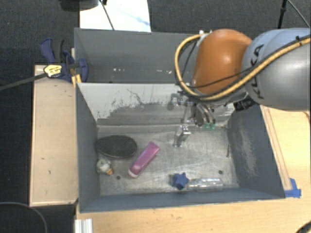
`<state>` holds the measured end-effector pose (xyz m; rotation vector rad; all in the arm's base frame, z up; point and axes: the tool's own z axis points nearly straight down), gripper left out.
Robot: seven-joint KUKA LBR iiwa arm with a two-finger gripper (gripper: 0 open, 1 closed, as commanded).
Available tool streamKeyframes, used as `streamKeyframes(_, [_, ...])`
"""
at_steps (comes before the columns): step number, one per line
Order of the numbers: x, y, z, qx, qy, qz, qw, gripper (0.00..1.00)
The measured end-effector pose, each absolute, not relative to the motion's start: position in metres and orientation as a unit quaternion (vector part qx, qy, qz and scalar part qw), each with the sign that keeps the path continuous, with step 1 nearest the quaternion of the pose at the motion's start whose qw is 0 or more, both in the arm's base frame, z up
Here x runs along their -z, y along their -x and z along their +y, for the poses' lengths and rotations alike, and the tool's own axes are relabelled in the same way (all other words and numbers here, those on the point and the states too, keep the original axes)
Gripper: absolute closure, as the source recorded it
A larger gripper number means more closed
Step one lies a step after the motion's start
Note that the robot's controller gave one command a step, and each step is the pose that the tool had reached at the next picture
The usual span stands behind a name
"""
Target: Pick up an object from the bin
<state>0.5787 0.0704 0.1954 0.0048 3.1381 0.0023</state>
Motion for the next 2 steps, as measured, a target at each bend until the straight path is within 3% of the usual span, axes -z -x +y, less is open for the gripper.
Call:
streamKeyframes(1, [-0.095,-0.519,0.106,-0.001,0.109,0.994,-0.003,0.00])
streamKeyframes(2, [-0.071,-0.554,0.159,-0.001,0.239,0.971,0.003,0.00])
